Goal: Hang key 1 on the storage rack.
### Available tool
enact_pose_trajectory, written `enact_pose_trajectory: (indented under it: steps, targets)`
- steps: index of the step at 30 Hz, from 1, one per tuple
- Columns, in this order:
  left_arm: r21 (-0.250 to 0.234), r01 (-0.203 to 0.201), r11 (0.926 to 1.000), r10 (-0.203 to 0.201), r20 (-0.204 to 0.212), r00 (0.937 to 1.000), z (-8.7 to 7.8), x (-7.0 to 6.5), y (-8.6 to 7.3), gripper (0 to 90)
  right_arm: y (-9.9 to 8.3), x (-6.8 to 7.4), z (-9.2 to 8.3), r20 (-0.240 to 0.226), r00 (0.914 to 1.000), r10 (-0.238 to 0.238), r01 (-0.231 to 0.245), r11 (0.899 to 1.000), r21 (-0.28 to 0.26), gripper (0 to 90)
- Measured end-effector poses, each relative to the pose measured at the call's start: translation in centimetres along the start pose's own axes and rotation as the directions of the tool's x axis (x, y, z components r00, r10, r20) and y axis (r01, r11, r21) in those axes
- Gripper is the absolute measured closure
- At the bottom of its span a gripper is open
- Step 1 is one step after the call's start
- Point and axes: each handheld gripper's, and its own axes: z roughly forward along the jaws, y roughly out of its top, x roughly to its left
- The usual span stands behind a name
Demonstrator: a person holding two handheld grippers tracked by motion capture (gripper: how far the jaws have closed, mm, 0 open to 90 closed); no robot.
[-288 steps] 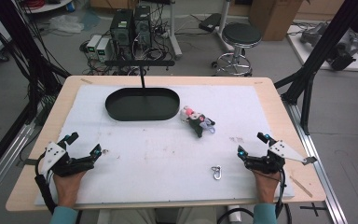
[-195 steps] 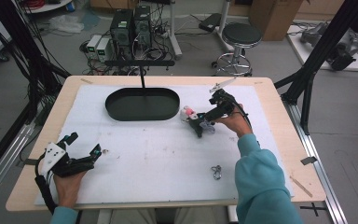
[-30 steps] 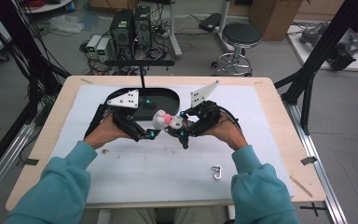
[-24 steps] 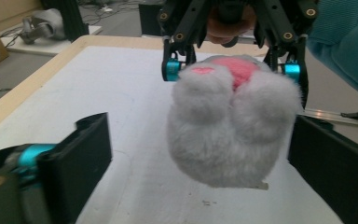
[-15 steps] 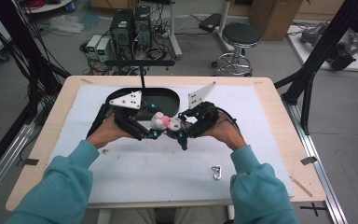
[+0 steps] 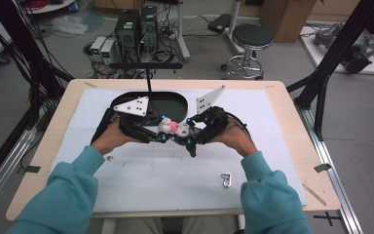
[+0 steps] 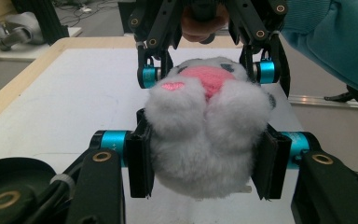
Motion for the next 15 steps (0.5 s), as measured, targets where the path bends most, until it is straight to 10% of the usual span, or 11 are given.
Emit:
enact_pose_trajectory:
  steps: [8, 12, 15]
  targets:
    - [0.003, -0.006, 1.0000, 0.006, -0.017, 0.9998, -0.14, -0.04, 0.03, 52.6, 0.01, -0.05, 0.18, 0.008, 1.0000, -0.001, 0.001, 1.000, -0.001, 36.8]
    - [0.006, -0.008, 0.9999, 0.009, -0.034, 0.9994, -0.27, -0.01, 0.08, 53.0, 0.11, 0.23, 0.38, 0.050, 0.9986, -0.018, 0.019, 1.000, -0.002, 15.9]
    - [0.012, -0.003, 0.9999, 0.003, -0.044, 0.9990, -0.38, 0.05, 0.00, 53.1, 0.04, 0.00, 0.37, 0.131, 0.9895, 0.061, -0.054, 0.997, -0.062, 0.6]
